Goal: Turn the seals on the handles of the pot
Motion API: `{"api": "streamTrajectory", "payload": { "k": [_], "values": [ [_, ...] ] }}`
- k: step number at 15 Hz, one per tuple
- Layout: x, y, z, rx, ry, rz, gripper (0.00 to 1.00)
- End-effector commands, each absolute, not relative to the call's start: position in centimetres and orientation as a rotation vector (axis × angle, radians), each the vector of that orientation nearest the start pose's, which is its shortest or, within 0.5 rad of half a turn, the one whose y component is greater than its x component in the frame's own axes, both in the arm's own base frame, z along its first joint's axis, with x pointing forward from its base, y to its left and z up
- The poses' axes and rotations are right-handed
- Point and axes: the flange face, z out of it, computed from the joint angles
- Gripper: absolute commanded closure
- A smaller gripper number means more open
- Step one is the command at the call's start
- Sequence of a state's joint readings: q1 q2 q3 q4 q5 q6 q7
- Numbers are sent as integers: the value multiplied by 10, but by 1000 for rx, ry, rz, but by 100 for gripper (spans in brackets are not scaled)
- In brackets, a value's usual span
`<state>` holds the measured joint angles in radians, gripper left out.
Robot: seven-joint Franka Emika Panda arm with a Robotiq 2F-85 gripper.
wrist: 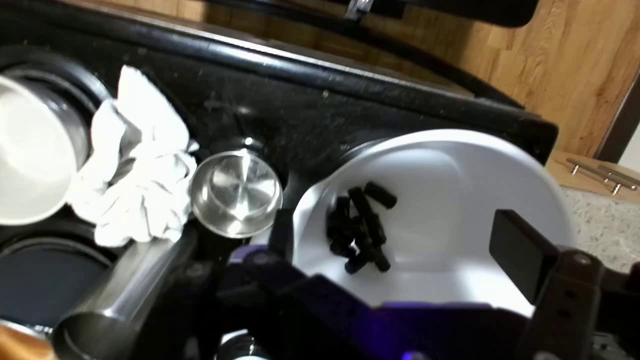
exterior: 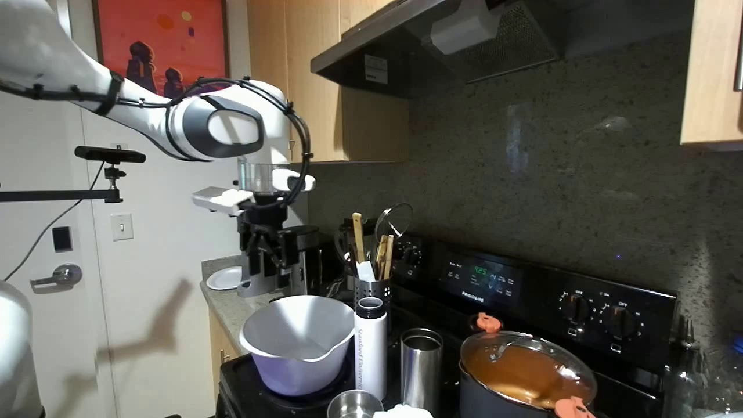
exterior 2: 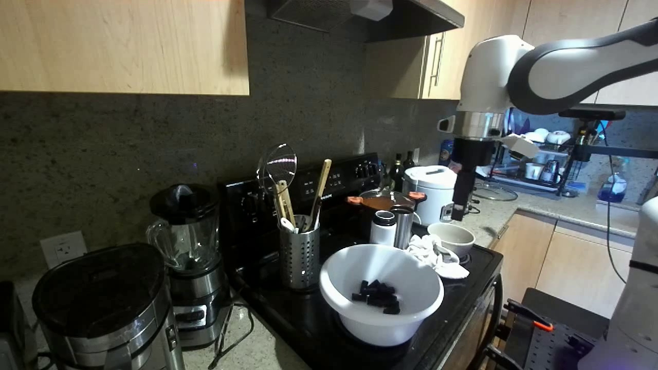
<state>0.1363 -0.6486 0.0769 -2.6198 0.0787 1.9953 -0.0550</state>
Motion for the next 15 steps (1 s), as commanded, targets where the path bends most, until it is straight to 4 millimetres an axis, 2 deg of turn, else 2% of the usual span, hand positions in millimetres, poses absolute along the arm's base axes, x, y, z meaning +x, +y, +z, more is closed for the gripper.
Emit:
{"api": "streamTrajectory", "payload": {
  "k": [1,4,8,12,15],
  "values": [
    [422,71,455,-3126,-465,-106,0],
    [484,61,453,-3131,-556,-235,0],
    [564,35,444,-3154,-637,-314,0],
    [629,-1,429,-3180,-695,-291,0],
    [667,-25,416,-3183,-732,-281,0]
  ]
}}
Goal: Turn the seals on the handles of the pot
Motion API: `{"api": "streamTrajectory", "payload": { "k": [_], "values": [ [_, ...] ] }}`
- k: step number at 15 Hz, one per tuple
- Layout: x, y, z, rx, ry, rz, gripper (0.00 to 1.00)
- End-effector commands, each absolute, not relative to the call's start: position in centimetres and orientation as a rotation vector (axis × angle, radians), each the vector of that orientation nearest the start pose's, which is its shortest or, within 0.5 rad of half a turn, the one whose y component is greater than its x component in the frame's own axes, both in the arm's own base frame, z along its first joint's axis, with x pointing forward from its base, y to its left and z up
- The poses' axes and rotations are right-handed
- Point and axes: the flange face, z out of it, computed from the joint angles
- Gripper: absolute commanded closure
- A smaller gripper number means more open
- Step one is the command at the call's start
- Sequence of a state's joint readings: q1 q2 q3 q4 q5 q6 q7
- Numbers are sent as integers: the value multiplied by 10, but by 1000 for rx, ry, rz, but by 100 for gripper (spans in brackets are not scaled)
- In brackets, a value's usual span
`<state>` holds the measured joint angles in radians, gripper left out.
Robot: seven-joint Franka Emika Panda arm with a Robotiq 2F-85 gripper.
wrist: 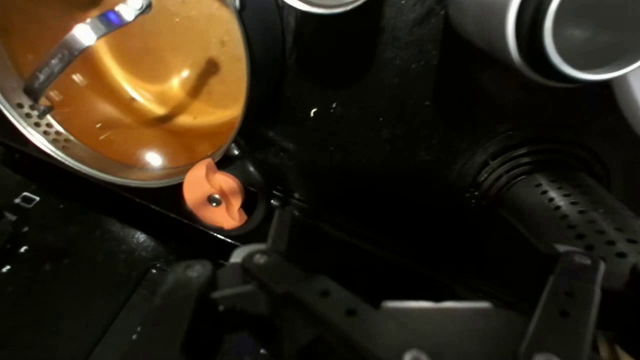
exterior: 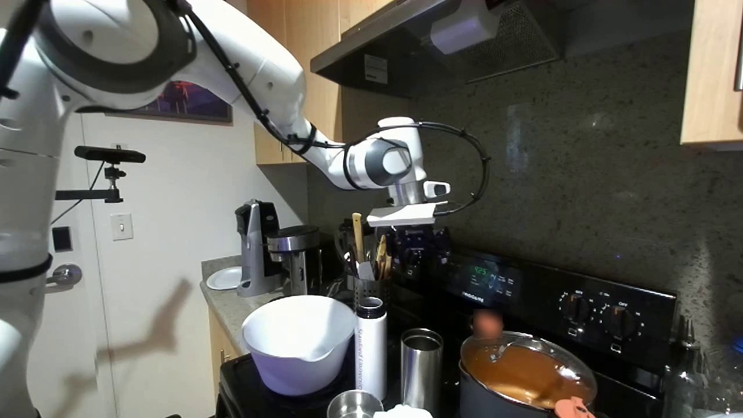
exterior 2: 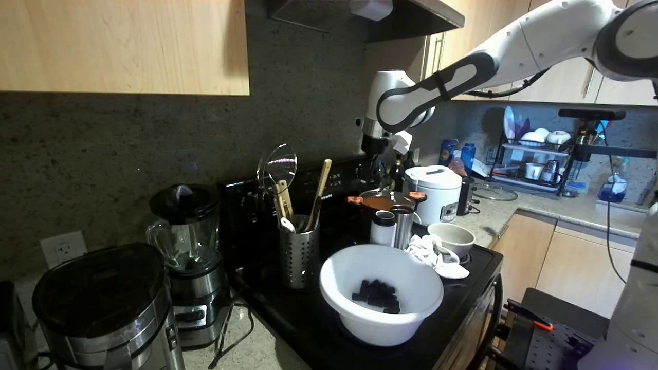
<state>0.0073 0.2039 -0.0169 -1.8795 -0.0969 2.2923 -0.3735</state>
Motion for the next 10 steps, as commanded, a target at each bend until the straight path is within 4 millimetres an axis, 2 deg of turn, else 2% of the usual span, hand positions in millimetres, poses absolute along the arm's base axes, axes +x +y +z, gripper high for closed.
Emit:
{"api": "streamTrajectory", "payload": {
  "k": [1,4,5,6,10],
  "values": [
    [678,-31,412,-3184,-738,-274,0],
    [702,-48,399,-3189,-739,-247,0],
    [701,-49,401,-3169,-720,-220,0],
    [691,-47,394,-3187,-708,-259,0],
    [695,-49,388,-3185,-703,-246,0]
  ]
}}
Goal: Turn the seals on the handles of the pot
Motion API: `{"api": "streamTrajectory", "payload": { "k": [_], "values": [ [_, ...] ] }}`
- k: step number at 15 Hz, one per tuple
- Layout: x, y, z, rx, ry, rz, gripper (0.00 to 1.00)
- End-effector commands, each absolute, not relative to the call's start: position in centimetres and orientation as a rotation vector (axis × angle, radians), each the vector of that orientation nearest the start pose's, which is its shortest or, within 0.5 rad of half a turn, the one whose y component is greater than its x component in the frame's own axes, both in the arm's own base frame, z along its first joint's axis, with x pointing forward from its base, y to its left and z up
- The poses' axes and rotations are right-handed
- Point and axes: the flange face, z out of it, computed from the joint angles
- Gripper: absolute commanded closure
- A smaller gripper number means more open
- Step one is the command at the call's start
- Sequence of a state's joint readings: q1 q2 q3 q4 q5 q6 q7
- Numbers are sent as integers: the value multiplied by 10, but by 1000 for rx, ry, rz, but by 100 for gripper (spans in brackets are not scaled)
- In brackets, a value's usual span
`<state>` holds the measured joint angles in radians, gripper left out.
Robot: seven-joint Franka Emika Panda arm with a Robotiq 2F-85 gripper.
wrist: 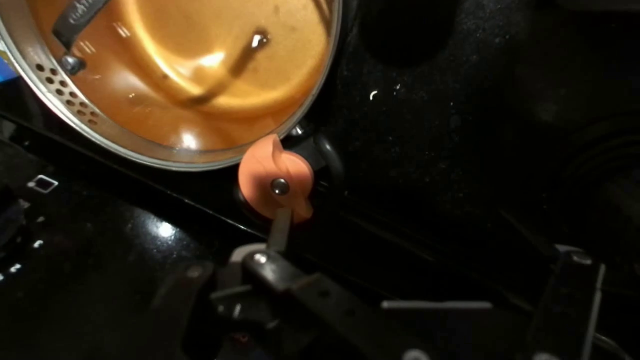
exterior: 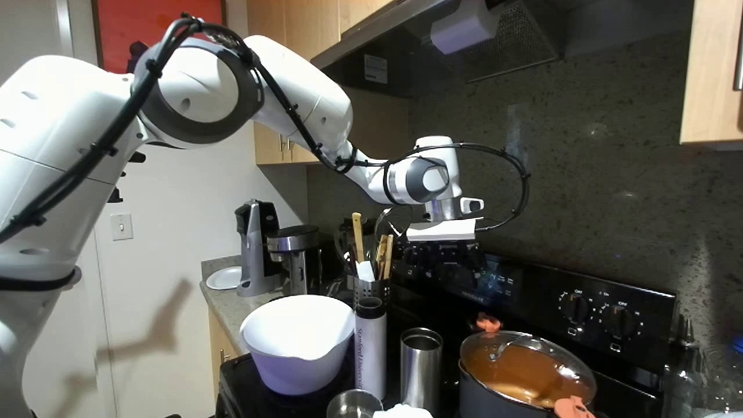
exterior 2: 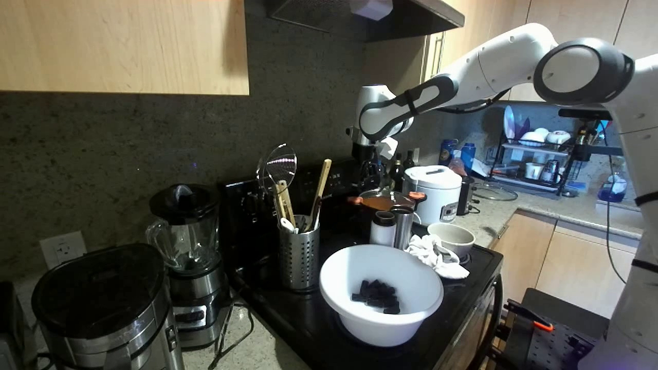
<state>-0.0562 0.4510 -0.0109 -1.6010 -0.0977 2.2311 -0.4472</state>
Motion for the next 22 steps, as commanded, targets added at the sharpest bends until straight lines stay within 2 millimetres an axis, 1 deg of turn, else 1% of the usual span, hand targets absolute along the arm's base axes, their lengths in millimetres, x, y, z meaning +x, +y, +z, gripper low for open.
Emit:
{"api": "streamTrajectory", "payload": {
  "k": [1,5,10,12,17,20,22],
  "values": [
    [695,-48,388,-3184,-704,-246,0],
    [692,-34,377,-3185,-736,-210,0],
    [701,-23,372,-3196,-693,-226,0],
    [709,-26,365,-3208,-689,-221,0],
    [735,-49,341,-3269,-624,-203,0],
    [750,-59,334,-3282,-586,-218,0],
    [759,-64,333,-3280,-579,-226,0]
  ]
}}
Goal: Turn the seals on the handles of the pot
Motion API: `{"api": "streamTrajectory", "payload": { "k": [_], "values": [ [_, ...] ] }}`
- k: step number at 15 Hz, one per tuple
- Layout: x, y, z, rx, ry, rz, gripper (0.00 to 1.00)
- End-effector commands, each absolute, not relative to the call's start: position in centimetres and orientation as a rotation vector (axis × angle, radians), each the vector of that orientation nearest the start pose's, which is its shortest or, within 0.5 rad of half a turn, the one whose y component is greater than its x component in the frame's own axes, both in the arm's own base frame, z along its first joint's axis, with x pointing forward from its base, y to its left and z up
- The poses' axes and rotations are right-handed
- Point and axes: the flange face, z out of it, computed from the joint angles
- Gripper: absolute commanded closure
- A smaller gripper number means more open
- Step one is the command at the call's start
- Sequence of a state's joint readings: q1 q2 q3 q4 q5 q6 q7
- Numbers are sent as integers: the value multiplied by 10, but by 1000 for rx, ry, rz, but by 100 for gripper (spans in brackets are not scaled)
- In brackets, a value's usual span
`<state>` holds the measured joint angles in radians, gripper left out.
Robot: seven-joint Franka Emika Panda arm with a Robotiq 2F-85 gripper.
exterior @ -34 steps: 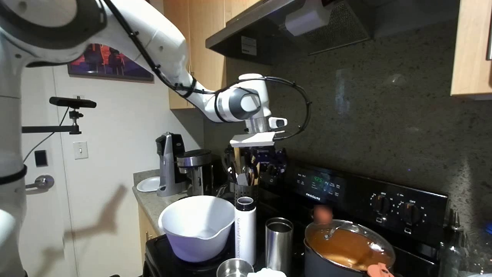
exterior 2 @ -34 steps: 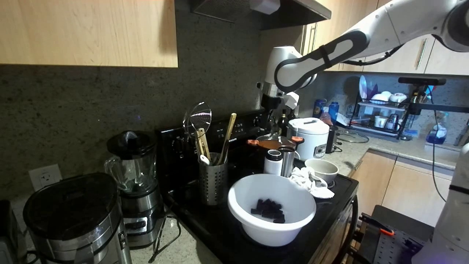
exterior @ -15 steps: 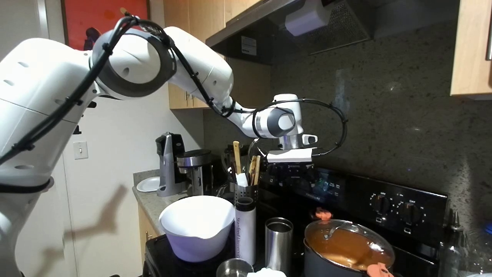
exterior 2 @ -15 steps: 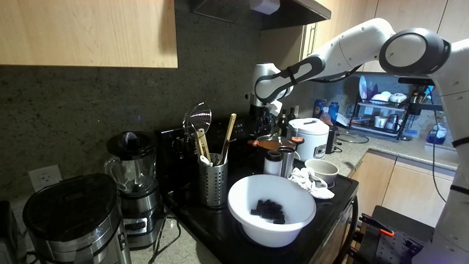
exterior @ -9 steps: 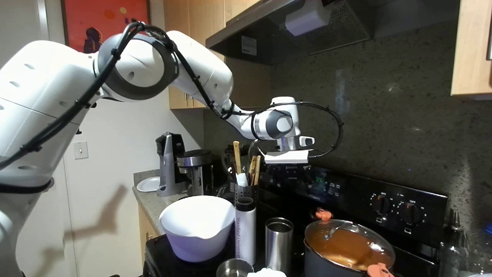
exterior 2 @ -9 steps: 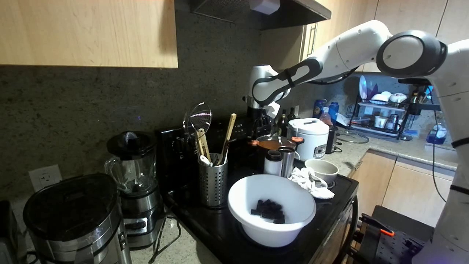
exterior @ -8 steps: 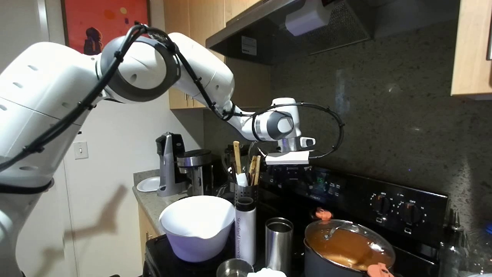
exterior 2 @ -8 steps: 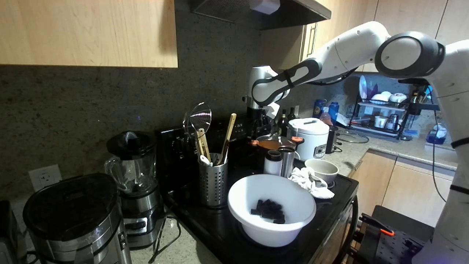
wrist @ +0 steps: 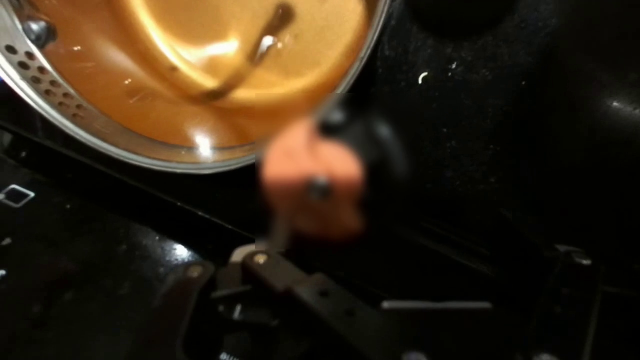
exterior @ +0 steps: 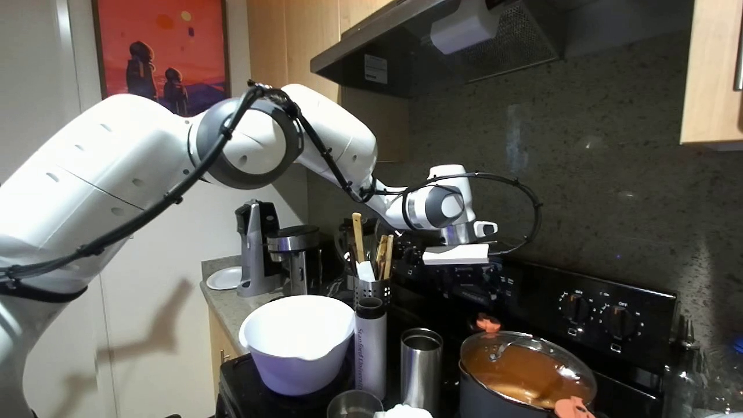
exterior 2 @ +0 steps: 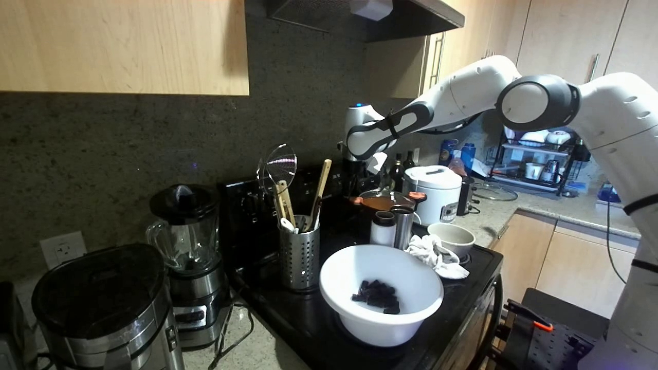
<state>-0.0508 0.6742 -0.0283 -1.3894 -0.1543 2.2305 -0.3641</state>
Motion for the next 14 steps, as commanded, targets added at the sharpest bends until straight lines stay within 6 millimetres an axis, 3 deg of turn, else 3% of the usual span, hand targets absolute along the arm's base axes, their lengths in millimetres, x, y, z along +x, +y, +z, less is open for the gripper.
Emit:
{"api": "streamTrajectory", "payload": {
  "k": [1,9,14],
  "values": [
    [762,-66,334,-3280,-574,-228,0],
    [775,-90,343,-3276,-616,-104,0],
    [777,-103,332,-3246,-685,-26,0]
  ]
}}
